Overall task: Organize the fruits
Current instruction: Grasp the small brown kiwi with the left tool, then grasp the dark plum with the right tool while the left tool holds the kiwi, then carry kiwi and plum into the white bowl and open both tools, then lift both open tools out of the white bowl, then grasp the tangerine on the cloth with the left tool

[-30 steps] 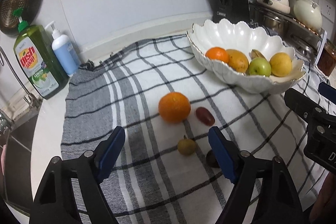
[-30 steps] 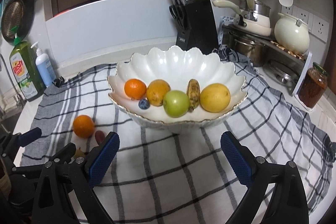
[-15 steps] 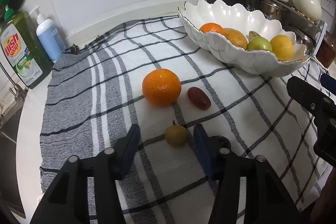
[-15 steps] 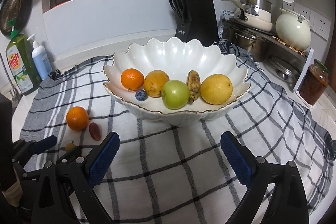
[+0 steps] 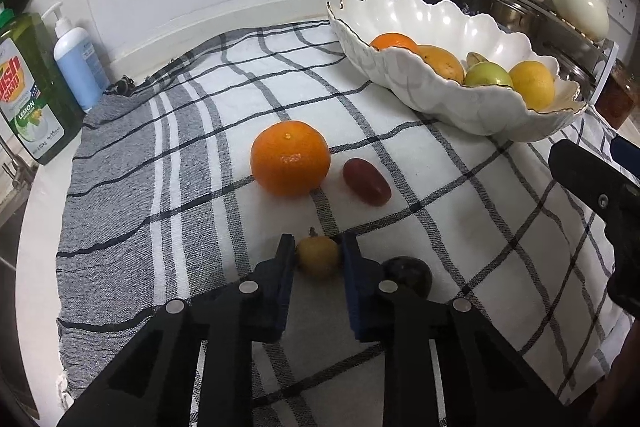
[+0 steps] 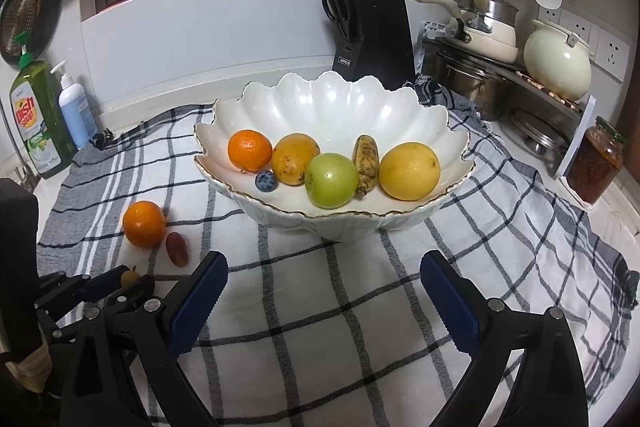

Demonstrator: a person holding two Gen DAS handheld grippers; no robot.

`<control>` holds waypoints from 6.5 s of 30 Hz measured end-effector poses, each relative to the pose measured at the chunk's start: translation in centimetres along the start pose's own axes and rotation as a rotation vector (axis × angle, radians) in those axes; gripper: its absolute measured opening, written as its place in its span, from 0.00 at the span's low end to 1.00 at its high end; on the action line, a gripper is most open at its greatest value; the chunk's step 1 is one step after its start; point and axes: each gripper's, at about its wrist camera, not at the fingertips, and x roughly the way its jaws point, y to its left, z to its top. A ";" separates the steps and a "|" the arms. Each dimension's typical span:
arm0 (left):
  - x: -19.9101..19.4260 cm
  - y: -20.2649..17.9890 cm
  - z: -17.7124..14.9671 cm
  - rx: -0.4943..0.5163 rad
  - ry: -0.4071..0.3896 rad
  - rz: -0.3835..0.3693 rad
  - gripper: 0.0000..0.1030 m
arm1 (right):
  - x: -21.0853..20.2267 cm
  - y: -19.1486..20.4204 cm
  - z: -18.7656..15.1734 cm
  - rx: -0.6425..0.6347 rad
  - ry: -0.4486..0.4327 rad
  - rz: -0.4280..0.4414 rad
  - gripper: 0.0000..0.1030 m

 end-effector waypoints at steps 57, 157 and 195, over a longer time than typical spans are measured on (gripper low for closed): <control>-6.5 9.1 -4.0 -0.123 -0.067 0.128 0.23 | 1.3 10.2 -2.6 -0.148 0.123 0.238 0.28; -2.3 -6.5 13.8 0.109 -0.156 0.018 0.86 | 4.1 -9.1 10.0 0.052 0.030 0.011 0.84; -4.7 1.9 2.9 -0.018 -0.195 0.131 0.92 | -1.3 0.6 1.5 0.039 -0.075 0.067 0.85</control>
